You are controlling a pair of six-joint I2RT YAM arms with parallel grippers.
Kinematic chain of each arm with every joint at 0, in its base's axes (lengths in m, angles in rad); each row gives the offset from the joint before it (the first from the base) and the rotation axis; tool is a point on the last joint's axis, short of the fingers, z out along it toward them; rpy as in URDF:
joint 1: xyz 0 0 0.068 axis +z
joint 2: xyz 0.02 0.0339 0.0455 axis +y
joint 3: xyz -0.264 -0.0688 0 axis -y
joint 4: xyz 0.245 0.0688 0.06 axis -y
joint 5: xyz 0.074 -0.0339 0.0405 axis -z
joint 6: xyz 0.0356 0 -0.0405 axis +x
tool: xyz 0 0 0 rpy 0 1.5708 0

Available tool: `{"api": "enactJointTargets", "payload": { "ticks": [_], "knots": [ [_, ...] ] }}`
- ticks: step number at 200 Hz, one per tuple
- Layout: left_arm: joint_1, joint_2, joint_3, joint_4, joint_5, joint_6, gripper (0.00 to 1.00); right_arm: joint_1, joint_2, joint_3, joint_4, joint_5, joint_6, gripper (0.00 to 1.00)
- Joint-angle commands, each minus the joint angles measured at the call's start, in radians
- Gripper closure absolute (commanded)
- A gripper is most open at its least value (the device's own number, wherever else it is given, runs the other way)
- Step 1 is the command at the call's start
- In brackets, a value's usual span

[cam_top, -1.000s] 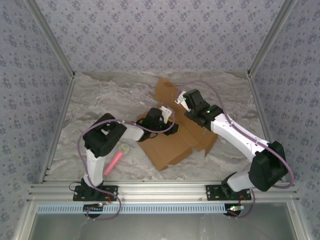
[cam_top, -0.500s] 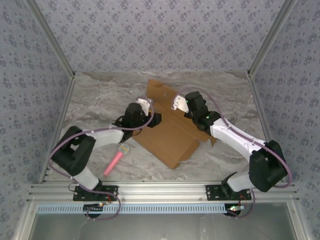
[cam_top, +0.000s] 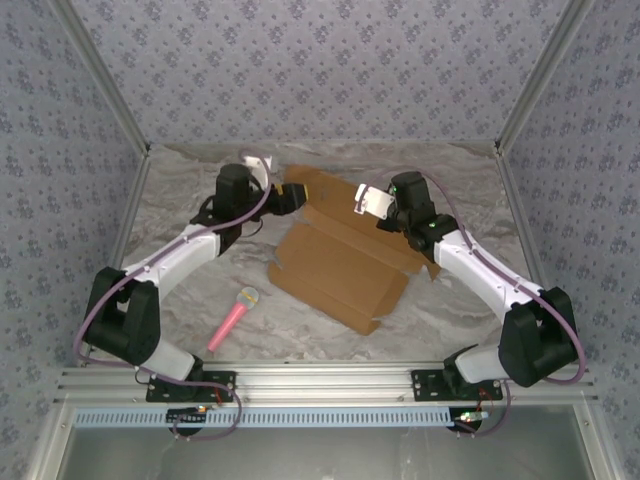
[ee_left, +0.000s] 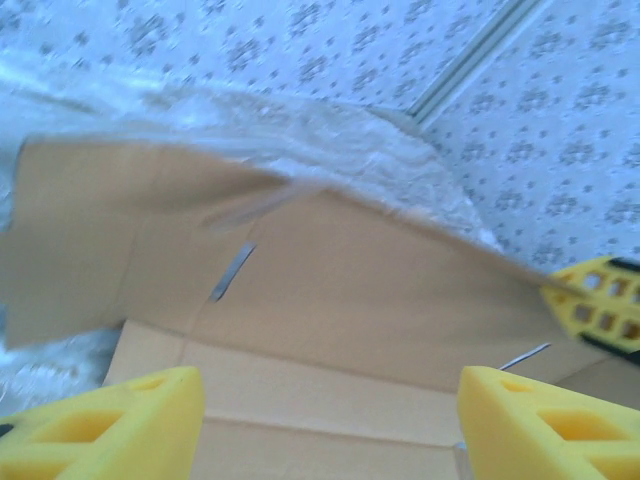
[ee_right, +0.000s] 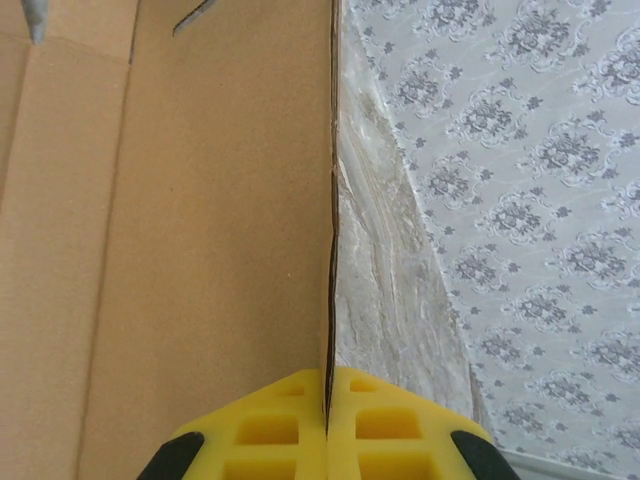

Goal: Fold the paper box

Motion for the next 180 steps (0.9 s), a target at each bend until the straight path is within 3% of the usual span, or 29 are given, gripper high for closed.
{"api": "enactJointTargets", "payload": {
  "ticks": [1, 91, 180],
  "knots": [
    [0.0, 0.05, 0.113, -0.121, 0.042, 0.037, 0.32, 0.004, -0.024, 0.034, -0.038, -0.042, -0.016, 1.0],
    [-0.005, 0.276, 0.395, -0.29, 0.08, 0.119, 0.32, 0.02, -0.022, 0.039, -0.062, -0.013, -0.012, 1.0],
    [-0.039, 0.341, 0.375, -0.138, 0.197, 0.0, 0.38, 0.027, -0.014, 0.034, -0.05, -0.008, 0.019, 1.0]
  ]
}}
